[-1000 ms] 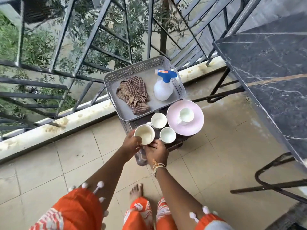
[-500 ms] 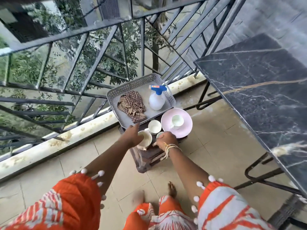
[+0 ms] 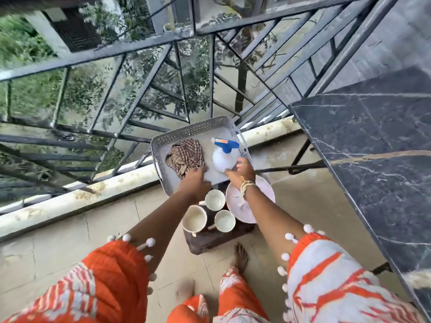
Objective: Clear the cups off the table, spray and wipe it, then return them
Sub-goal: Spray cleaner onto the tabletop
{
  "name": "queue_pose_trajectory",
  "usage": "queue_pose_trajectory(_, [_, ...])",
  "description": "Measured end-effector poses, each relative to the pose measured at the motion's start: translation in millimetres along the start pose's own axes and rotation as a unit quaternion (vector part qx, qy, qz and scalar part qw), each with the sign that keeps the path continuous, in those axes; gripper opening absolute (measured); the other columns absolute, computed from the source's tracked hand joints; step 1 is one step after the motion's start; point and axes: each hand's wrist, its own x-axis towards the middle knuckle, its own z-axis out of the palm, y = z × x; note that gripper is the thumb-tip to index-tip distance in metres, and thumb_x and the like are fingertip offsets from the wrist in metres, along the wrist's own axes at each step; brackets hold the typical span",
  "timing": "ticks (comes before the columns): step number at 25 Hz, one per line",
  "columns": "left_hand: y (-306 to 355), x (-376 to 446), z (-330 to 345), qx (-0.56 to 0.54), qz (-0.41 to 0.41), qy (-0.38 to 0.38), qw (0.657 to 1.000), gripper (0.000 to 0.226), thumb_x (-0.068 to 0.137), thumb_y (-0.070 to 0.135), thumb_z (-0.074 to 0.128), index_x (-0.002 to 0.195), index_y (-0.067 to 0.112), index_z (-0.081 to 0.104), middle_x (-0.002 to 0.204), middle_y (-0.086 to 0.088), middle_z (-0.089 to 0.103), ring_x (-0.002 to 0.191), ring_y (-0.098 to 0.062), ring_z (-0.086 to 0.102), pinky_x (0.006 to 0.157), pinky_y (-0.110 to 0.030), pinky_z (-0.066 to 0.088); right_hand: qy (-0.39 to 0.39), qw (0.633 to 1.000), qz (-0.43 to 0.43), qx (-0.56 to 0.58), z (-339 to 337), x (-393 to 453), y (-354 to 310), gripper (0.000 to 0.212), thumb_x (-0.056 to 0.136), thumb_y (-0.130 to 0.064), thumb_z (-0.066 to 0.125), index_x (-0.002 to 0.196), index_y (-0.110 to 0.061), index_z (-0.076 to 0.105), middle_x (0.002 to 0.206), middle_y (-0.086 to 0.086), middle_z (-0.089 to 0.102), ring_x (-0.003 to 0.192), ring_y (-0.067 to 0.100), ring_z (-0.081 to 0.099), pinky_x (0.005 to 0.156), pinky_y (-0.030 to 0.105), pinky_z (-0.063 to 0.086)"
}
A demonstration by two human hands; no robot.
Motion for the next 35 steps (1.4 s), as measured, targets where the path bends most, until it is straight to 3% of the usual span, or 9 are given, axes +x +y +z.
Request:
queue_pose_trajectory(3, [4.6, 23.9, 9.5, -0.023, -0.010, 0.009, 1.000, 0.056, 0.087, 0.024, 0.054, 0.141, 0.017, 0.040, 0.137, -0.014, 0.047, 0.123, -0.032, 0.050, 0.103, -0.043, 0.041, -0.026, 0.999, -0.026, -0.013, 6.7, 42.6, -4.0, 0.078, 0.061, -0.028, 0.082, 0.131, -0.013, 0.050, 0.127, 0.011, 0.058, 0.118, 0.027, 0.056, 0.103, 0.037, 0.043])
queue_pose_trajectory(10, [13.6, 48.2, 26.2, -0.013, -0.054, 0.048, 0.997, 0.055, 0.088, 0.028, 0.051, 0.140, 0.020, 0.037, 0.138, -0.010, 0.044, 0.121, -0.033, 0.050, 0.099, -0.045, 0.043, -0.032, 0.998, -0.047, -0.008, 22.0, 75.0, -10.4, 0.048, 0.076, -0.030, 0.077, 0.117, -0.007, 0.066, 0.117, 0.017, 0.066, 0.111, 0.032, 0.061, 0.093, 0.034, 0.046])
queue_pose_trajectory(17, [34.8, 24.8, 34.8, 0.011, -0.083, 0.062, 0.995, 0.055, 0.088, 0.029, 0.050, 0.140, 0.019, 0.035, 0.138, -0.010, 0.043, 0.124, -0.032, 0.048, 0.102, -0.046, 0.040, 0.028, 0.992, -0.105, 0.056, -10.1, 55.1, -25.1, 0.034, 0.078, -0.041, 0.075, 0.080, -0.008, 0.065, 0.075, 0.008, 0.062, 0.073, 0.027, 0.053, 0.069, 0.031, 0.040])
queue_pose_trajectory(20, [52.9, 8.5, 24.0, 0.018, -0.077, 0.074, 0.994, 0.056, 0.088, 0.027, 0.049, 0.141, 0.018, 0.033, 0.136, -0.012, 0.044, 0.123, -0.034, 0.048, 0.100, -0.046, 0.040, 0.075, 0.983, -0.142, 0.093, -39.7, 36.6, -35.8, 0.045, 0.081, -0.045, 0.065, 0.101, -0.005, 0.066, 0.091, 0.014, 0.070, 0.087, 0.027, 0.063, 0.080, 0.032, 0.047])
queue_pose_trajectory(22, [63.7, -0.8, 17.3, 0.026, -0.052, 0.073, 0.996, 0.055, 0.087, 0.021, 0.047, 0.141, 0.019, 0.034, 0.137, -0.011, 0.043, 0.123, -0.033, 0.048, 0.100, -0.046, 0.041, 0.101, 0.979, -0.136, 0.117, -57.5, 23.2, -34.6, 0.044, 0.084, -0.040, 0.064, 0.105, -0.002, 0.066, 0.093, 0.014, 0.070, 0.089, 0.026, 0.064, 0.077, 0.026, 0.044])
queue_pose_trajectory(25, [85.1, -17.5, 6.5, 0.040, 0.015, 0.055, 0.998, 0.055, 0.087, 0.021, 0.048, 0.141, 0.019, 0.035, 0.136, -0.014, 0.045, 0.122, -0.035, 0.050, 0.099, -0.046, 0.043, 0.124, 0.977, -0.085, 0.152, -95.3, -7.5, -19.1, 0.022, 0.086, -0.027, 0.067, 0.083, -0.006, 0.064, 0.076, 0.009, 0.061, 0.073, 0.021, 0.056, 0.066, 0.022, 0.035])
queue_pose_trajectory(30, [131.8, -43.1, -0.8, 0.116, 0.130, 0.042, 0.984, 0.053, 0.089, 0.027, 0.049, 0.140, 0.019, 0.036, 0.133, -0.017, 0.047, 0.118, -0.039, 0.052, 0.098, -0.048, 0.044, 0.197, 0.955, -0.026, 0.220, -154.1, -70.9, 25.3, 0.029, 0.080, -0.026, 0.068, 0.062, -0.012, 0.050, 0.063, 0.004, 0.050, 0.056, 0.018, 0.045, 0.053, 0.021, 0.034])
queue_pose_trajectory(33, [174.9, -63.7, 15.9, 0.136, 0.189, 0.028, 0.972, 0.053, 0.088, 0.027, 0.048, 0.139, 0.019, 0.036, 0.134, -0.014, 0.045, 0.119, -0.037, 0.051, 0.098, -0.047, 0.043, 0.236, 0.932, 0.028, 0.272, -198.2, -111.3, 62.4, 0.029, 0.067, -0.041, 0.060, 0.066, -0.013, 0.052, 0.065, 0.003, 0.051, 0.067, 0.021, 0.047, 0.063, 0.028, 0.034])
queue_pose_trajectory(35, [208.5, -79.5, 34.2, 0.166, 0.234, 0.008, 0.958, 0.053, 0.089, 0.029, 0.049, 0.139, 0.017, 0.037, 0.135, -0.014, 0.044, 0.120, -0.036, 0.050, 0.097, -0.045, 0.042, 0.242, 0.909, 0.067, 0.333, -227.5, -134.7, 86.0, 0.024, 0.070, -0.034, 0.065, 0.064, -0.017, 0.049, 0.065, -0.002, 0.049, 0.069, 0.022, 0.047, 0.068, 0.031, 0.036])
